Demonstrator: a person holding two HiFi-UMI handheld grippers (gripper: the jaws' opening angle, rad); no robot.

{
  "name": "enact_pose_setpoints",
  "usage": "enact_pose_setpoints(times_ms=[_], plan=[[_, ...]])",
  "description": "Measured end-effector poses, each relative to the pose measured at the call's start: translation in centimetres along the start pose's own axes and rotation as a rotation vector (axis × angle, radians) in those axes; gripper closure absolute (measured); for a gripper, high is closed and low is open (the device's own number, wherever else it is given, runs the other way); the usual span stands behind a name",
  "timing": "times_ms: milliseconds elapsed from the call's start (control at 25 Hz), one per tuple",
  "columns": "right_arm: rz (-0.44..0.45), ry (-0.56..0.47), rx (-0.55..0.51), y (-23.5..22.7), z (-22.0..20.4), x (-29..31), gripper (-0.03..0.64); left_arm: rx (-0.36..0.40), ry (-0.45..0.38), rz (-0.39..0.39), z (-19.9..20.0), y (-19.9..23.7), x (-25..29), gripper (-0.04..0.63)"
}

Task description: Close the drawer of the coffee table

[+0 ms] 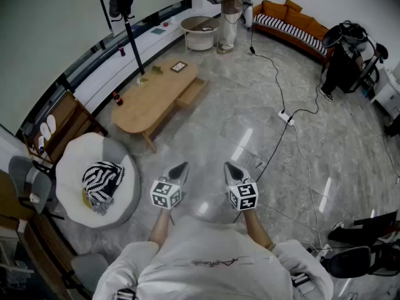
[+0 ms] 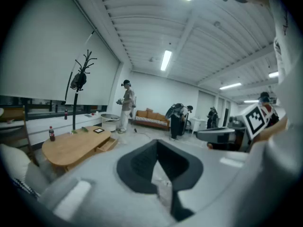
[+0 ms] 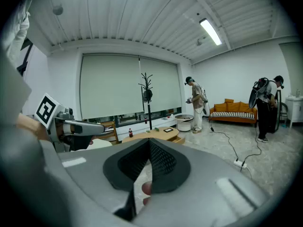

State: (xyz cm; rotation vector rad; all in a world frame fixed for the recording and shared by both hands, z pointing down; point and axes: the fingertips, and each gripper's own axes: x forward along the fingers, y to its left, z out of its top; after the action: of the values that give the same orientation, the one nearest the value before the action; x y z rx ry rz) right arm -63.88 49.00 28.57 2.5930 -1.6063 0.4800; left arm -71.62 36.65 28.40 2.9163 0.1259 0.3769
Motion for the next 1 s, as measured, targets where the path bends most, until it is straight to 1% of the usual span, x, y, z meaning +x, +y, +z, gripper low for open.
enact_pose_setpoints(times_ms=[280, 600, 1000], plan=[[0.0, -0.001, -0.01, -0.3, -0.3, -1.1, 0.613, 0.003, -0.009, 0.008, -0.2, -0.7, -0.3, 0.597], [0.006, -0.014, -0.004, -1.8, -0.5, -2.2, 0.612, 0.019, -0.015, 0.024, 0.2, -1.8, 0.5, 0.597], [0.004, -0.037, -0.003, -6.6, -0.7, -4.5, 0.612, 0.037, -0.006, 0.047, -0.4, -5.8, 3.2, 0.597]])
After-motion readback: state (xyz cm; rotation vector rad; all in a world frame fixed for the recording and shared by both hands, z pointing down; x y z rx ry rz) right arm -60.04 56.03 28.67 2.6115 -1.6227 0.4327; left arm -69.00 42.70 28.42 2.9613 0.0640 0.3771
